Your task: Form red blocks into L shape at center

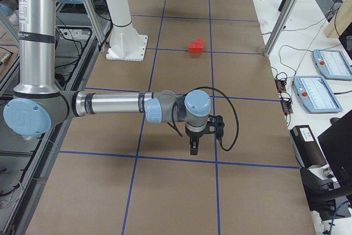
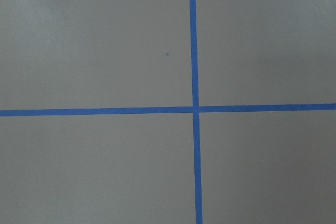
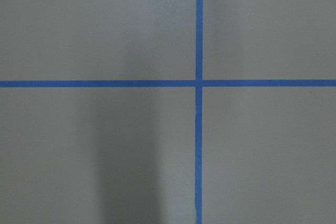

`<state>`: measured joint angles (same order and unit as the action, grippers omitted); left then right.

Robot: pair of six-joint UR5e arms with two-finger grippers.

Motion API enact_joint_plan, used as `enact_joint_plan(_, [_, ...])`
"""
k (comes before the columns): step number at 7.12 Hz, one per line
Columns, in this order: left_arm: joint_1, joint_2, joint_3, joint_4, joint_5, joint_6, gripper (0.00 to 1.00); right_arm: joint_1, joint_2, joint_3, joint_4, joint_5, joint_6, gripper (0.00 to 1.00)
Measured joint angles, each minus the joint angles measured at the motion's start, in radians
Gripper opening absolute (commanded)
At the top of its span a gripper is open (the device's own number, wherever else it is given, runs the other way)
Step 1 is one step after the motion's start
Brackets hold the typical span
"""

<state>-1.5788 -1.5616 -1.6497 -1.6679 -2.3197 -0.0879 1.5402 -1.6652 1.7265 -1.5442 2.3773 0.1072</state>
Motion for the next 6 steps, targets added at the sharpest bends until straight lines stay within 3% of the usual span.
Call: enact_joint_plan(6, [0.001,0.000,0.014,-0.004,-0.001,0.003,1.00,0.000,-0.008,0.004,0.001,0.001,0.003,0.99])
